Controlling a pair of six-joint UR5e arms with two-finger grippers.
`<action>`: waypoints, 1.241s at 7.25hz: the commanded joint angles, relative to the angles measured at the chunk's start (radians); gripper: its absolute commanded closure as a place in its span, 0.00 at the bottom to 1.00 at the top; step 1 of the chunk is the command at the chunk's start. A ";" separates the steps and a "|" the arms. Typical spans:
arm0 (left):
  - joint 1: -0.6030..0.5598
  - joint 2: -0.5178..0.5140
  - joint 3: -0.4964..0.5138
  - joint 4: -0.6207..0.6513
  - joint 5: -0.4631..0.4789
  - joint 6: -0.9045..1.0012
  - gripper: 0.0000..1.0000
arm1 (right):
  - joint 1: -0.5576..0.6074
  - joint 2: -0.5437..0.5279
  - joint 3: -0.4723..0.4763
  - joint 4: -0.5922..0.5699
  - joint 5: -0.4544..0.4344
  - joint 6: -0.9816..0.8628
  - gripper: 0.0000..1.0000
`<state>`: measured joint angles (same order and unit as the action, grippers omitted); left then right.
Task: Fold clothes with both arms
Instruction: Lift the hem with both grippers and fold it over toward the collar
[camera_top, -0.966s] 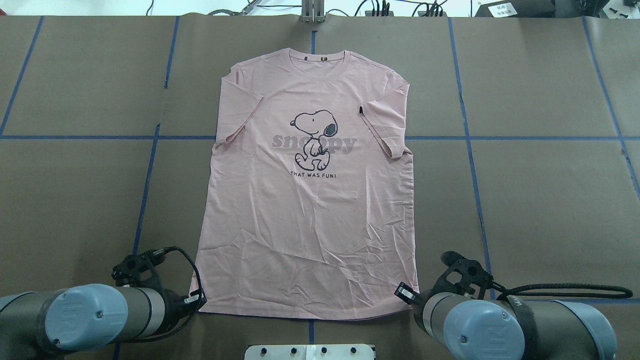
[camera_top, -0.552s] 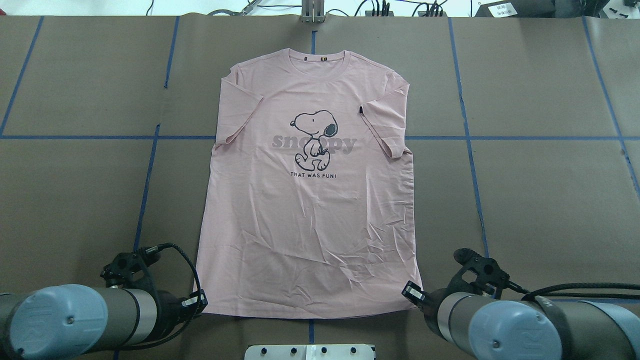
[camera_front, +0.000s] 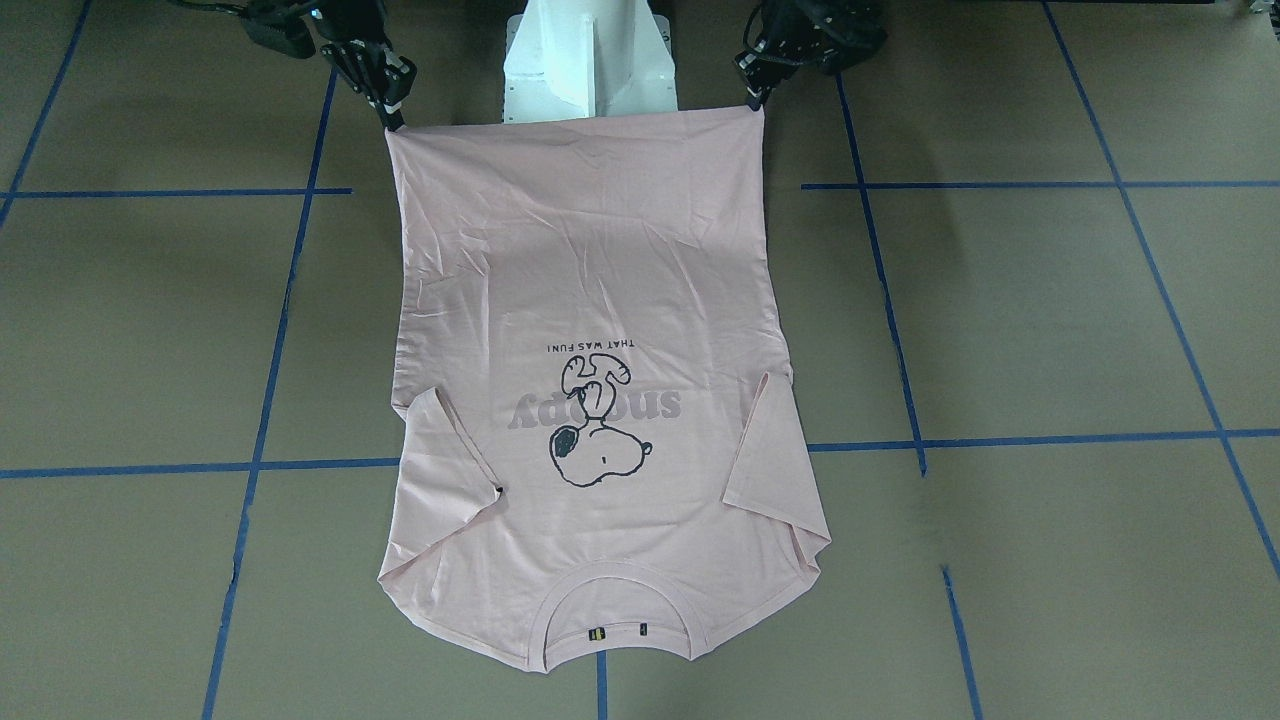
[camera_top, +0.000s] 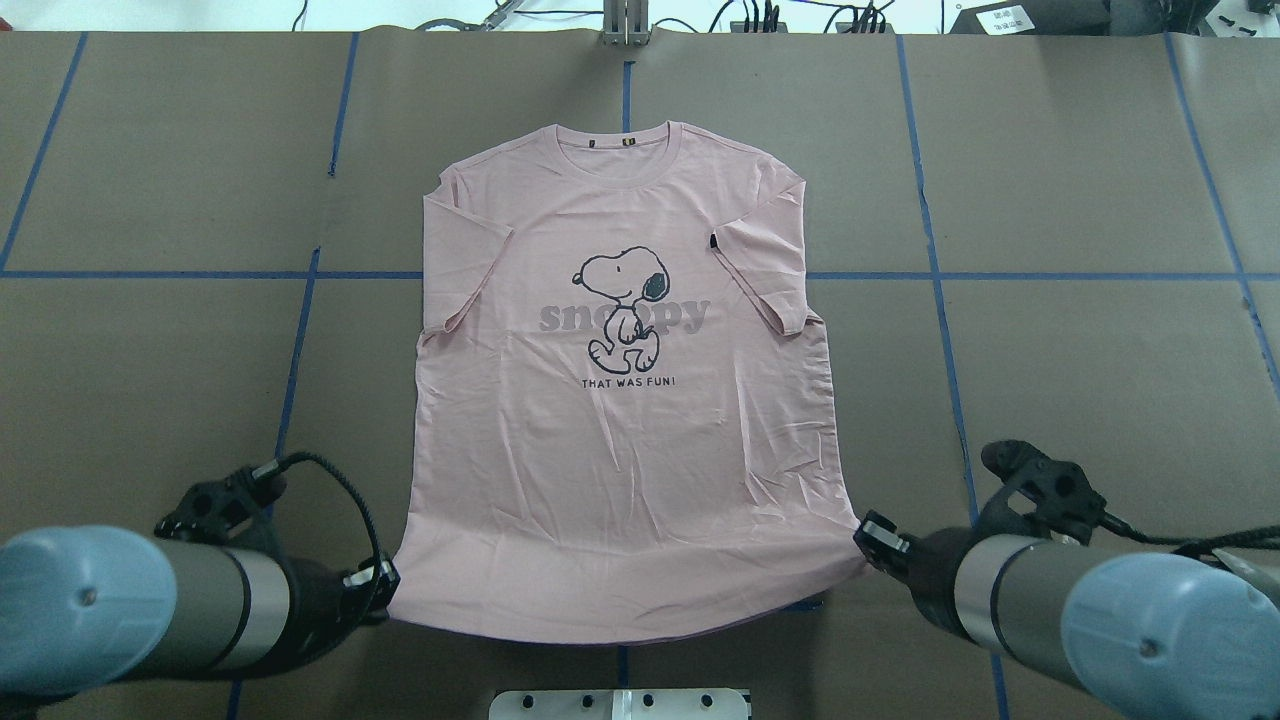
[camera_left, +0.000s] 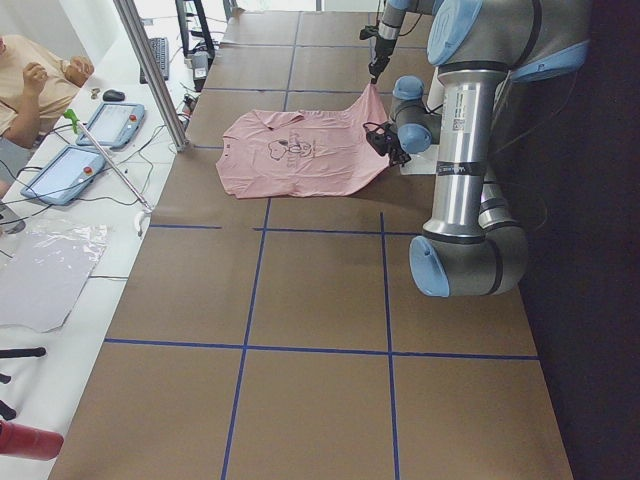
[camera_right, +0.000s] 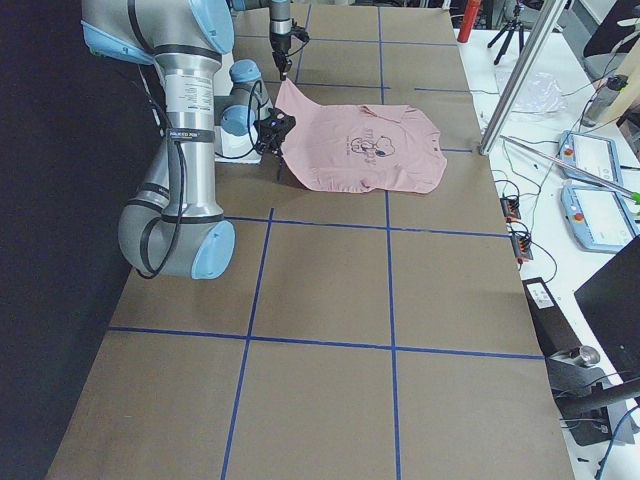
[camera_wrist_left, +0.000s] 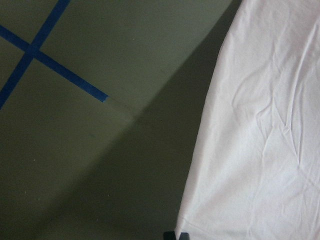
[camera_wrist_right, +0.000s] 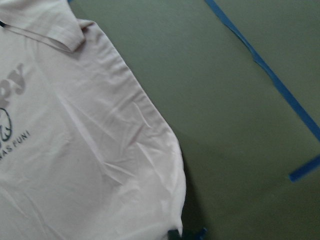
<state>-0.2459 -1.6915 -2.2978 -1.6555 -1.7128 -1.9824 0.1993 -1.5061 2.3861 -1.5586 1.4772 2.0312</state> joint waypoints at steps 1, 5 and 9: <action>-0.213 -0.136 0.195 0.005 -0.004 0.192 1.00 | 0.220 0.245 -0.255 0.000 0.049 -0.217 1.00; -0.447 -0.312 0.518 -0.171 -0.004 0.428 1.00 | 0.533 0.559 -0.741 0.014 0.224 -0.485 1.00; -0.520 -0.495 0.843 -0.283 0.085 0.471 1.00 | 0.611 0.785 -1.232 0.259 0.238 -0.529 1.00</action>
<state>-0.7587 -2.1203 -1.5790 -1.8928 -1.6814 -1.5205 0.7993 -0.7853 1.2928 -1.3750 1.7131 1.5071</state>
